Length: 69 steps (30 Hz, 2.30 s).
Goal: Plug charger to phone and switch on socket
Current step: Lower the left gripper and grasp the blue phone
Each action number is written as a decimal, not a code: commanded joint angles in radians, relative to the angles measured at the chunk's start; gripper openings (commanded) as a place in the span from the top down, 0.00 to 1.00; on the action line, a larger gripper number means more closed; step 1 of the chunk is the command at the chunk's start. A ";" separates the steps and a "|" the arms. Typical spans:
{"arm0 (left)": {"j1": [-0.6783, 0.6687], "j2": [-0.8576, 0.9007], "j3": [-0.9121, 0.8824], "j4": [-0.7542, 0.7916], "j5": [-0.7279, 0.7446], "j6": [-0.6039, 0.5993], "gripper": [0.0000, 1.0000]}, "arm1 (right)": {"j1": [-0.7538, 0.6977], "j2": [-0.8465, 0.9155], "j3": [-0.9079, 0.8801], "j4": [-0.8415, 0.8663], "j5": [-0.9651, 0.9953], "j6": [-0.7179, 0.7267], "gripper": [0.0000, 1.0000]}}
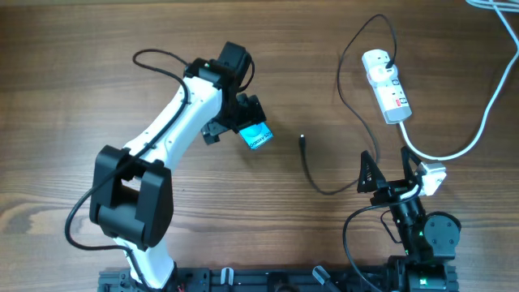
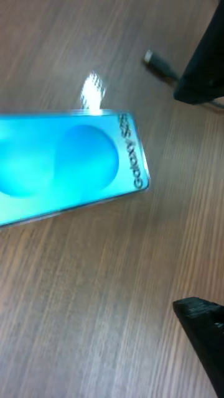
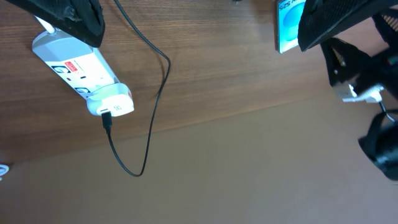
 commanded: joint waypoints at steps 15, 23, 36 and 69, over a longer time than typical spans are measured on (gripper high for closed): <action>-0.081 0.043 -0.143 0.175 -0.095 -0.116 0.25 | -0.003 0.000 -0.002 0.005 0.010 0.003 0.00; -0.109 0.069 -0.143 0.275 -0.100 -0.119 0.77 | -0.003 0.000 -0.002 0.005 0.010 0.003 0.00; -0.131 0.069 -0.143 0.492 -0.101 -0.118 0.96 | -0.003 0.000 -0.002 0.005 0.010 0.003 0.00; -0.132 0.195 -0.143 0.615 -0.372 -0.118 0.96 | -0.003 0.000 -0.002 0.005 0.010 0.004 0.00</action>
